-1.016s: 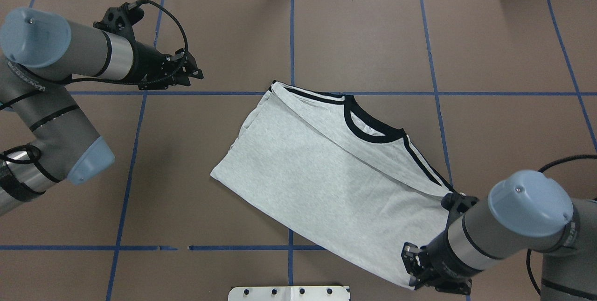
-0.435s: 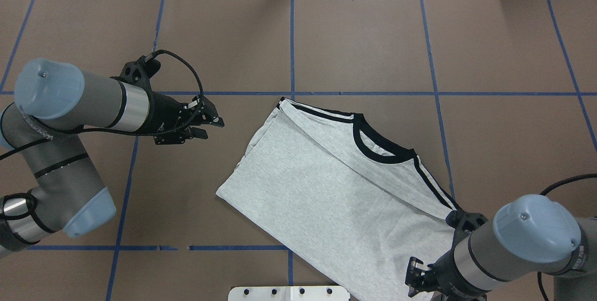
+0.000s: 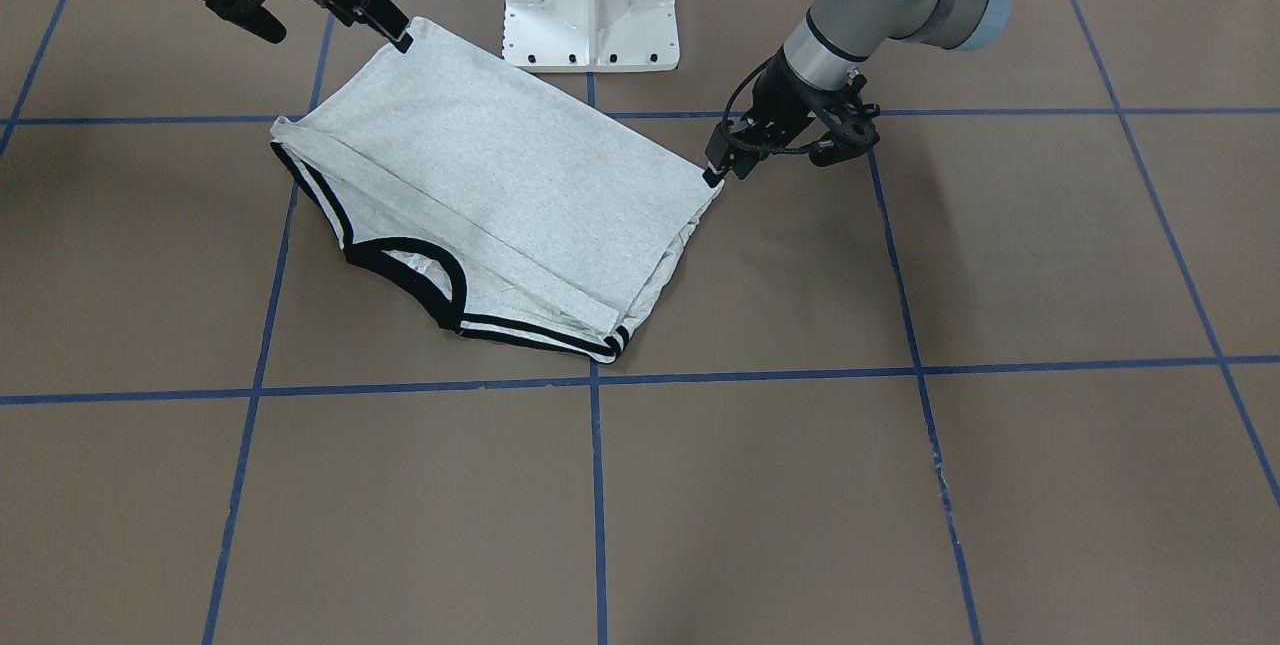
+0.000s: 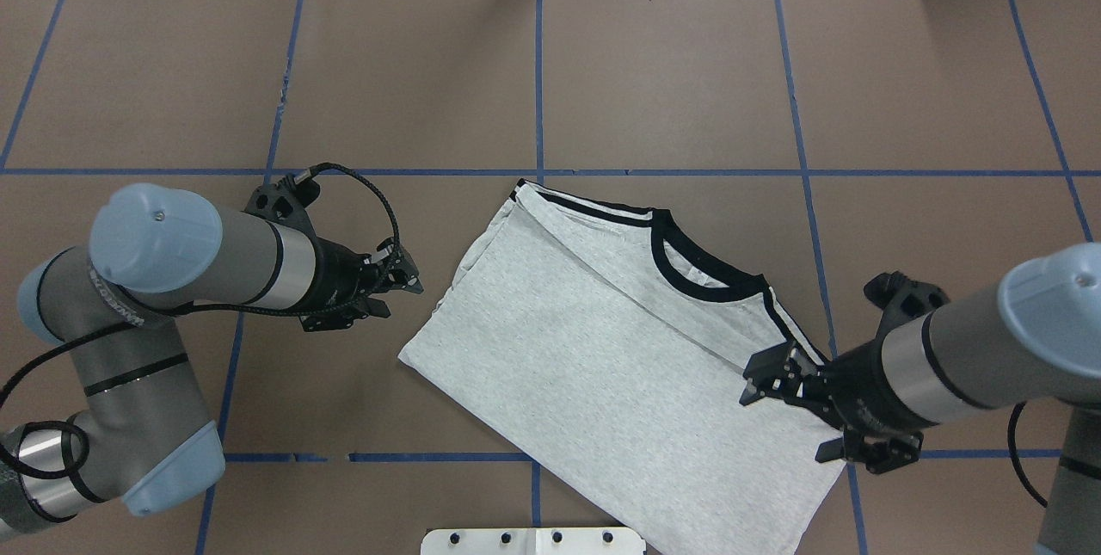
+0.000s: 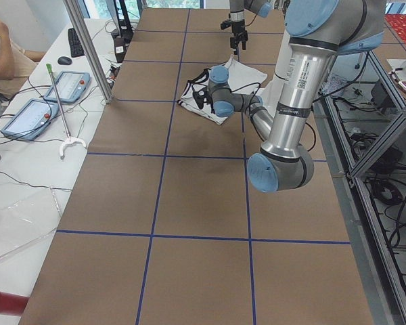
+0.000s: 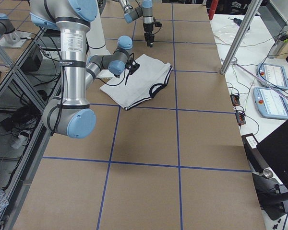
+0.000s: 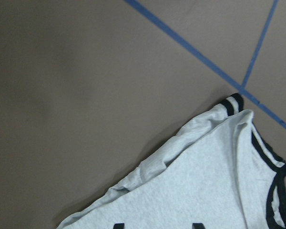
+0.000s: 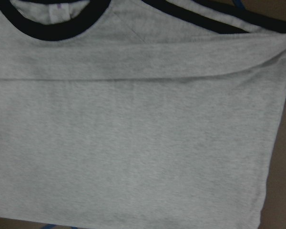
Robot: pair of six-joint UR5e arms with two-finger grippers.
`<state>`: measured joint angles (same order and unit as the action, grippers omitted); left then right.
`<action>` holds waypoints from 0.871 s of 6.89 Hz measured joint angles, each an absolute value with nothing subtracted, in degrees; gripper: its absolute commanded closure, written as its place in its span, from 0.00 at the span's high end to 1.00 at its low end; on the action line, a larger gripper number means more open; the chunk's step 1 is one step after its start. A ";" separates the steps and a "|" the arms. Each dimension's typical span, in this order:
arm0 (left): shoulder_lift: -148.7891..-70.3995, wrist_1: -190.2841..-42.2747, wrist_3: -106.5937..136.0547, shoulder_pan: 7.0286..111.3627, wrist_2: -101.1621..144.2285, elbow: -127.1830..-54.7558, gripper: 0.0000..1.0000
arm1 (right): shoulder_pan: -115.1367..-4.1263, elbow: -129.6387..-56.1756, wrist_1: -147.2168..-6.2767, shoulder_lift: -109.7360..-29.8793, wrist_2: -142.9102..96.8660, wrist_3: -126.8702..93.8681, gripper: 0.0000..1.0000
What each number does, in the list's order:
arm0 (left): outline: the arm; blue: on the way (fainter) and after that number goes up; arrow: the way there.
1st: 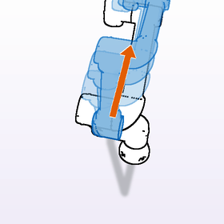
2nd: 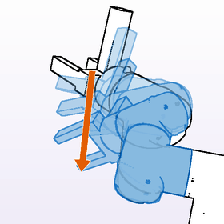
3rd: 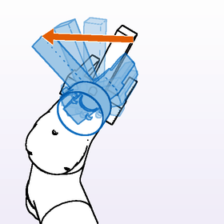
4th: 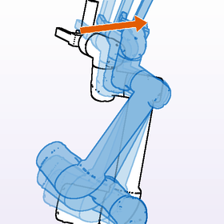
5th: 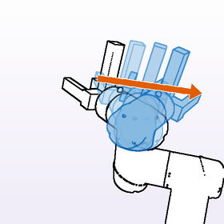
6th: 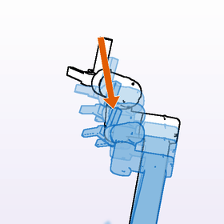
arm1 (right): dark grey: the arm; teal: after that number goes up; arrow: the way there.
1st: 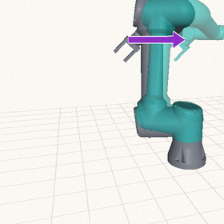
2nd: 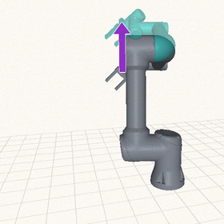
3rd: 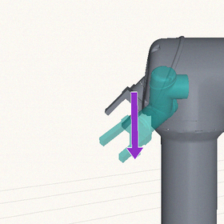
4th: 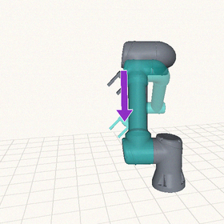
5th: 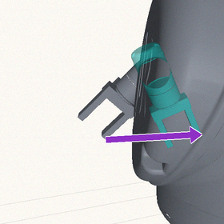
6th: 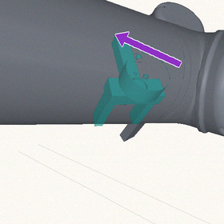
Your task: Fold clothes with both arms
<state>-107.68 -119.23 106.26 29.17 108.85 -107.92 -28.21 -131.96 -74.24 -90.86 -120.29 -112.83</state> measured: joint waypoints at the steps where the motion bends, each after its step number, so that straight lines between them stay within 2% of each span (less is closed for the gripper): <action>1: -107.75 -116.92 106.38 28.23 107.52 -107.77 0.57 | -31.95 -131.68 -74.20 -89.88 -120.20 -112.75 1.00; 6: -108.88 -114.37 106.44 24.95 106.70 -105.26 0.56 | -36.78 -127.76 -74.21 -86.38 -119.72 -112.59 1.00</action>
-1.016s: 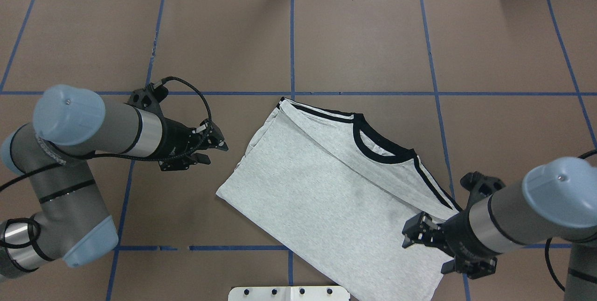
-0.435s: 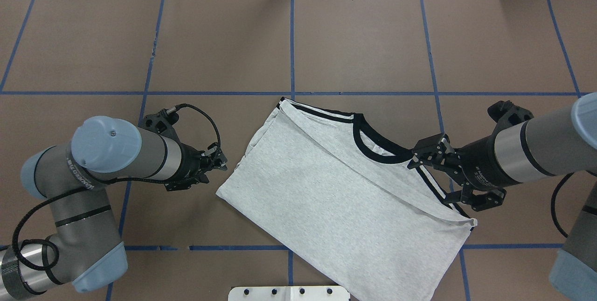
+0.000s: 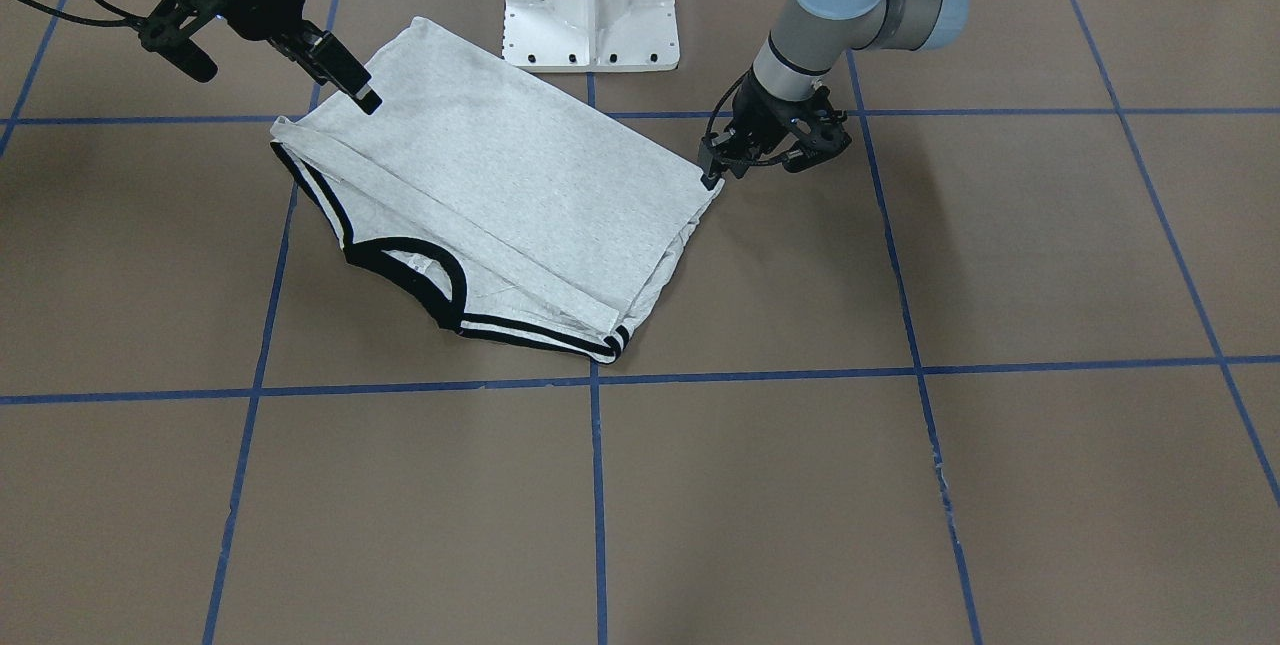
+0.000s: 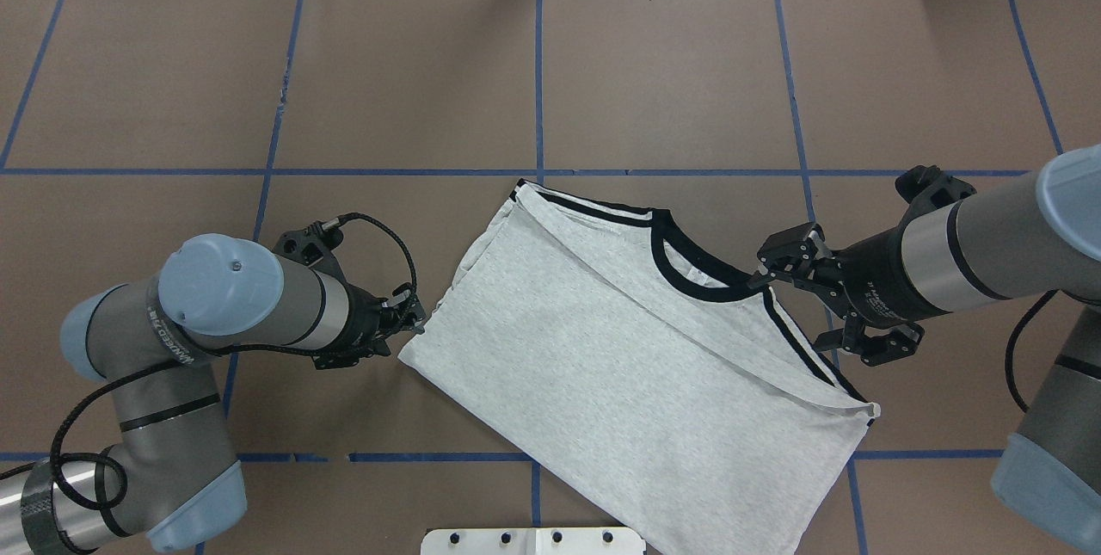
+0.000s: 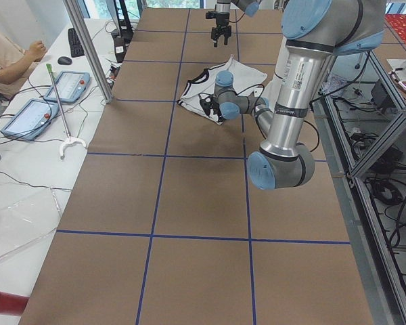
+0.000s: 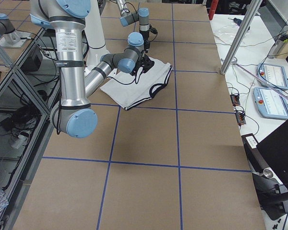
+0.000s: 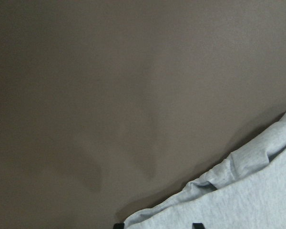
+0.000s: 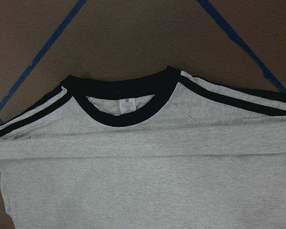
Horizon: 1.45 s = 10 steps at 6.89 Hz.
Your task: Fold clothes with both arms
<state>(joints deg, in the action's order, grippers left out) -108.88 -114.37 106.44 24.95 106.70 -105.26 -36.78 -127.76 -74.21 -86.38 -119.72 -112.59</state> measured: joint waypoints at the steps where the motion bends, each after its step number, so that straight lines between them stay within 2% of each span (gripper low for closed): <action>1: -109.65 -114.48 106.34 24.78 106.70 -104.11 0.56 | -36.80 -127.41 -74.19 -86.28 -119.71 -112.59 1.00; 10: -109.90 -114.20 109.88 24.44 105.97 -102.49 0.56 | -36.71 -126.33 -74.18 -85.50 -119.69 -112.76 1.00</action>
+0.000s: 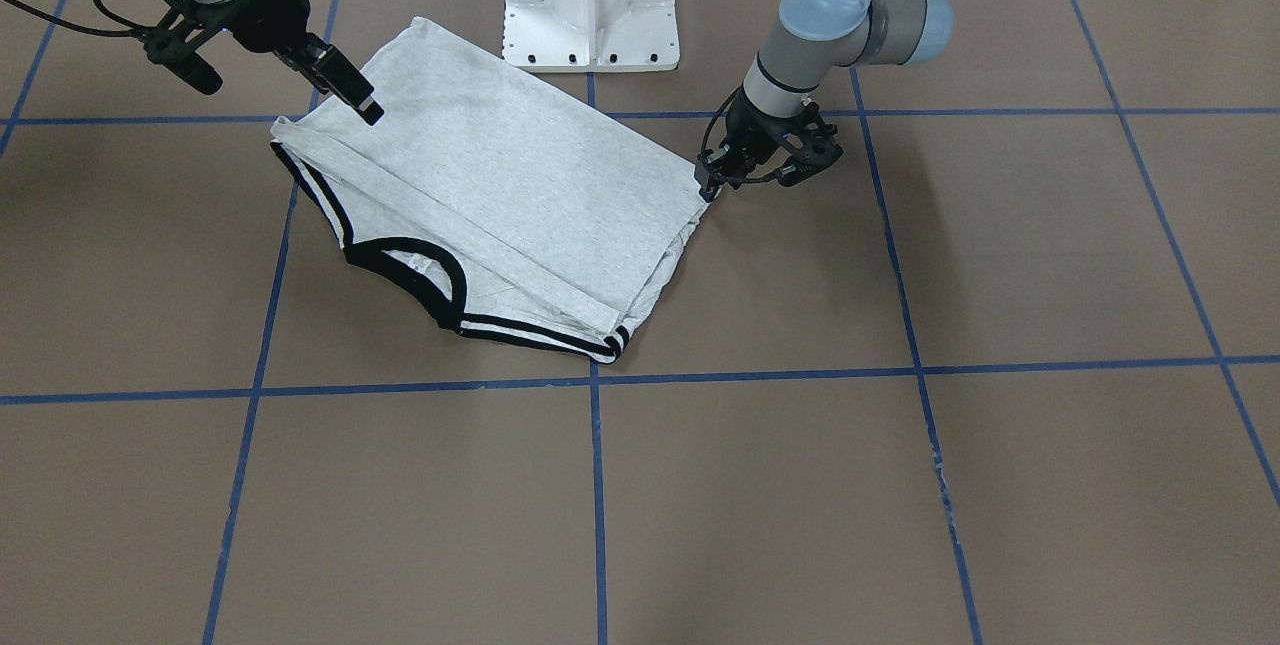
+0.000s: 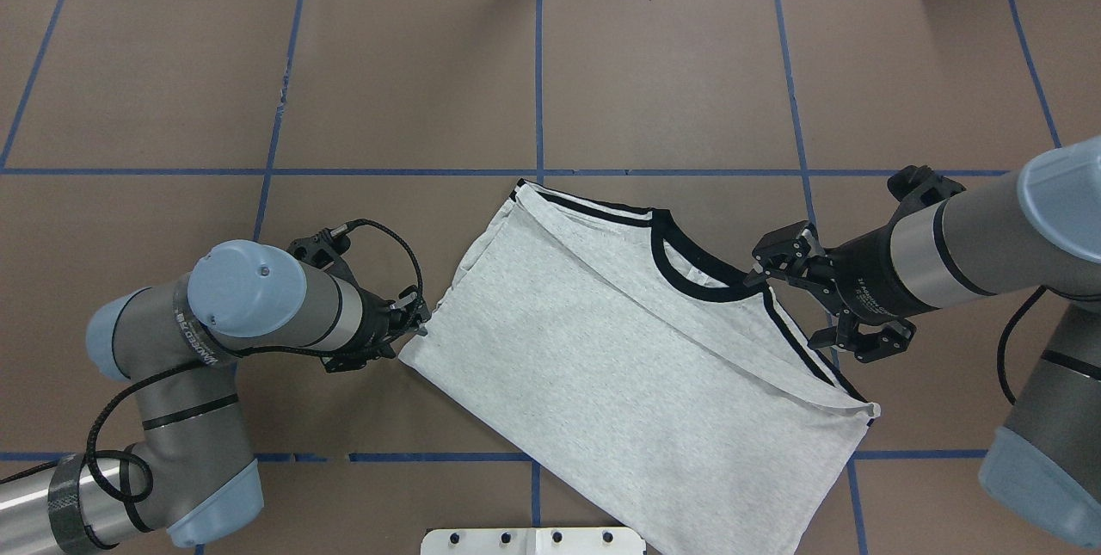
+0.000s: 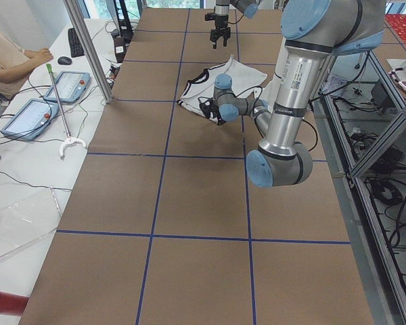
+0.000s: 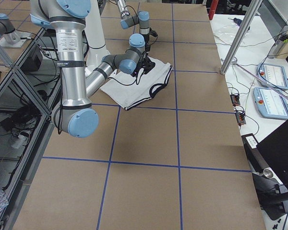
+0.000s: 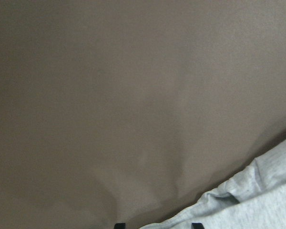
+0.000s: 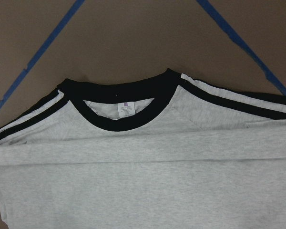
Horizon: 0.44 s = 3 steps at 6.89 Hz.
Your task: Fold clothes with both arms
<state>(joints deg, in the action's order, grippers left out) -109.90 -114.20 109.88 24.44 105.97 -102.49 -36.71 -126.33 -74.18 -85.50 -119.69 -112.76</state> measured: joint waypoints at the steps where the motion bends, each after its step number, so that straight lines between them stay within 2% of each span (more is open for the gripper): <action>1: -109.84 -114.18 111.22 24.15 105.97 -102.44 0.56 | -36.76 -126.04 -74.18 -85.08 -119.70 -112.79 1.00; 2: -109.83 -114.17 112.28 23.45 105.93 -102.42 0.54 | -36.79 -126.00 -74.18 -84.80 -119.70 -112.82 1.00; 3: -109.87 -114.19 113.17 22.67 105.92 -102.41 0.24 | -36.81 -126.00 -74.18 -84.70 -119.71 -112.84 1.00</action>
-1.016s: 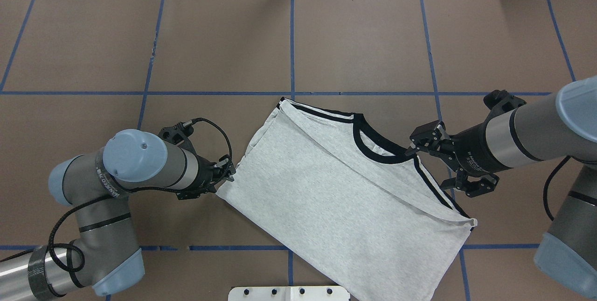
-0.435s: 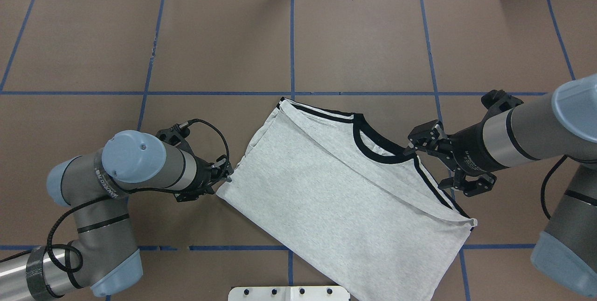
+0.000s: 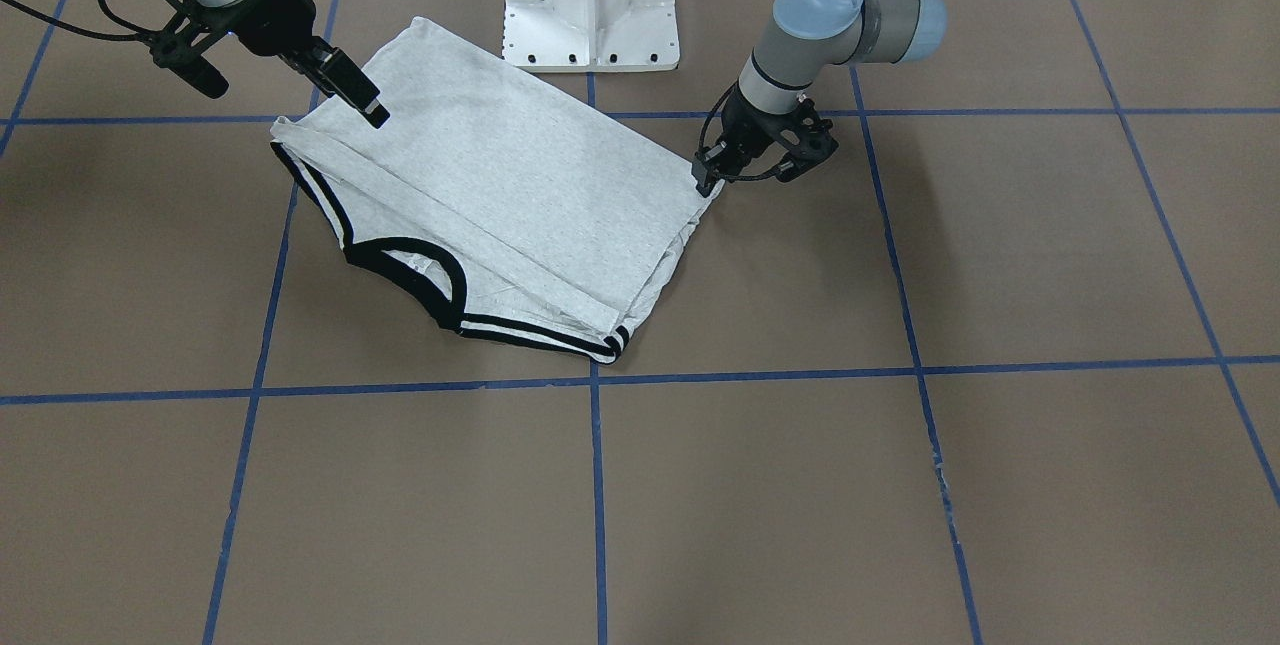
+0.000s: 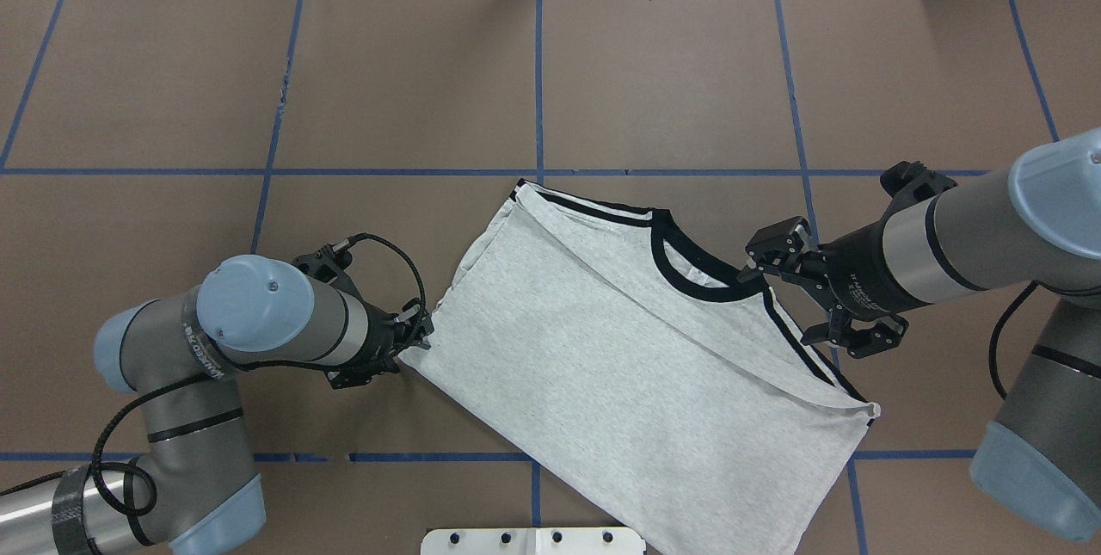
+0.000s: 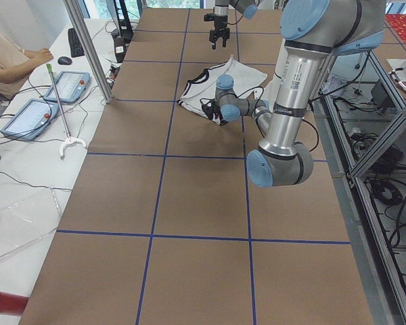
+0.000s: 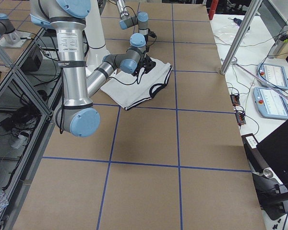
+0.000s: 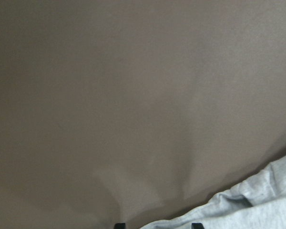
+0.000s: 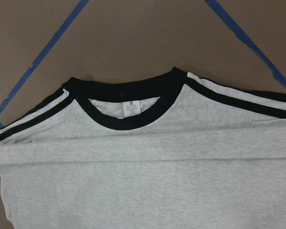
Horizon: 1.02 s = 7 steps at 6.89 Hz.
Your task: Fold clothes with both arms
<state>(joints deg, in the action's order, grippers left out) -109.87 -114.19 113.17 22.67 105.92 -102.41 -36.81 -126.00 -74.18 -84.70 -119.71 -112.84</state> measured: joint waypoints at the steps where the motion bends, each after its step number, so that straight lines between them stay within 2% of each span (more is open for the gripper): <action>1: -109.87 -114.21 114.06 22.12 105.91 -102.52 0.00 | -36.82 -125.94 -74.18 -84.67 -119.71 -112.85 1.00; 7: -109.96 -114.17 111.73 25.17 104.17 -102.97 0.00 | -36.91 -124.52 -74.18 -84.82 -119.71 -112.73 1.00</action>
